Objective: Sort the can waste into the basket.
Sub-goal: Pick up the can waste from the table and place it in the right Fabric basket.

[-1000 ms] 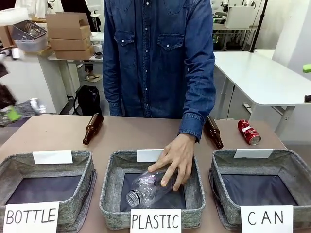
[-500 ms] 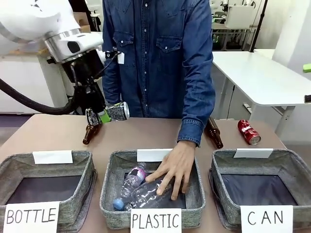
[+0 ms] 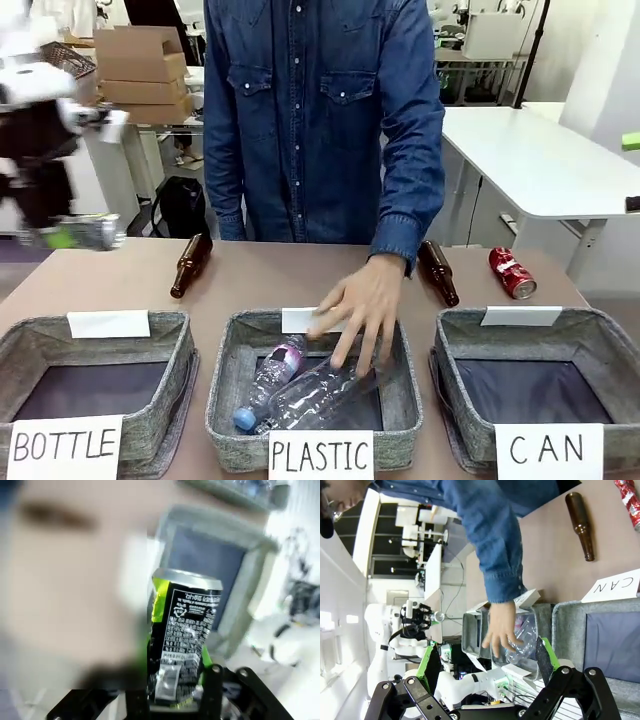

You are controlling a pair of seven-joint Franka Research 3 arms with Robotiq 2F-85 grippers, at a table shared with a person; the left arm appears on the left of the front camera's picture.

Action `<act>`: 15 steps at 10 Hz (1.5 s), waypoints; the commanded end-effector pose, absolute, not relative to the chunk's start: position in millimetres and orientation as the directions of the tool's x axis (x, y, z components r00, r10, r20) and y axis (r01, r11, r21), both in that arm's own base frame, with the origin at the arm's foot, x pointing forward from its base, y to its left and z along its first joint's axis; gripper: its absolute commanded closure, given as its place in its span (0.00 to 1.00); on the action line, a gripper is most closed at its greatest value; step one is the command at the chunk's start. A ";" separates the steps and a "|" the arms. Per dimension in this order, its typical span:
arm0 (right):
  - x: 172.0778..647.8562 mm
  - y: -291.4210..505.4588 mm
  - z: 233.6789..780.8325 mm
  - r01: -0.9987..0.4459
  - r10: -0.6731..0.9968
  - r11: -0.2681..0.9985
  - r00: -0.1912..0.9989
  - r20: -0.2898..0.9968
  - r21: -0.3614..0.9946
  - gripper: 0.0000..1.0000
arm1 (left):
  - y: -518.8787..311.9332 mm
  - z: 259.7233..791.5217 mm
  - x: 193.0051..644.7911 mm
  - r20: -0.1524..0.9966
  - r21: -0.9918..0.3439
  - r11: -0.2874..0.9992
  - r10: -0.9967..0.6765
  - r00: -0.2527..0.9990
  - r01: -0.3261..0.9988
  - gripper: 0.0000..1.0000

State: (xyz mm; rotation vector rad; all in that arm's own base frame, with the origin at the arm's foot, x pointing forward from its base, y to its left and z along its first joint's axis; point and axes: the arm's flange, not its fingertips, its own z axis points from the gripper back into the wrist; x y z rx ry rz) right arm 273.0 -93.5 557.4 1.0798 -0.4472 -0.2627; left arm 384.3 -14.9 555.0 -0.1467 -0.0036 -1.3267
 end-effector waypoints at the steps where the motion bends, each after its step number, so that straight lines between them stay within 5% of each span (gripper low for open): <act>1: 275.5 -94.0 559.1 -0.044 -0.411 0.442 0.878 0.246 0.896 0.00 | 12.6 552.1 359.0 0.180 -0.078 0.272 -0.942 0.282 0.959 0.60; 5: 275.5 -94.0 559.1 -0.044 -0.411 0.442 0.878 0.246 0.896 0.00 | -51.7 564.9 363.0 0.350 -0.109 0.273 -0.889 0.294 0.956 0.60; 8: 275.5 -94.0 559.1 -0.044 -0.411 0.442 0.878 0.246 0.896 0.00 | -205.8 589.7 341.4 0.273 -0.098 -0.031 -0.962 -0.003 0.995 0.60; 10: 275.5 -94.0 559.1 -0.044 -0.411 0.442 0.878 0.246 0.896 0.00 | -327.5 590.0 321.6 0.354 -0.242 -0.030 -0.934 0.060 0.970 0.60; 14: 275.5 -94.0 559.1 -0.044 -0.411 0.442 0.878 0.246 0.896 0.00 | -480.4 557.6 274.1 0.381 -0.170 -0.006 -0.923 0.060 0.985 0.60; 15: 275.5 -94.0 559.1 -0.044 -0.411 0.442 0.878 0.246 0.896 0.00 | -457.9 545.8 296.1 0.282 -0.351 -0.073 -0.959 0.031 0.933 0.60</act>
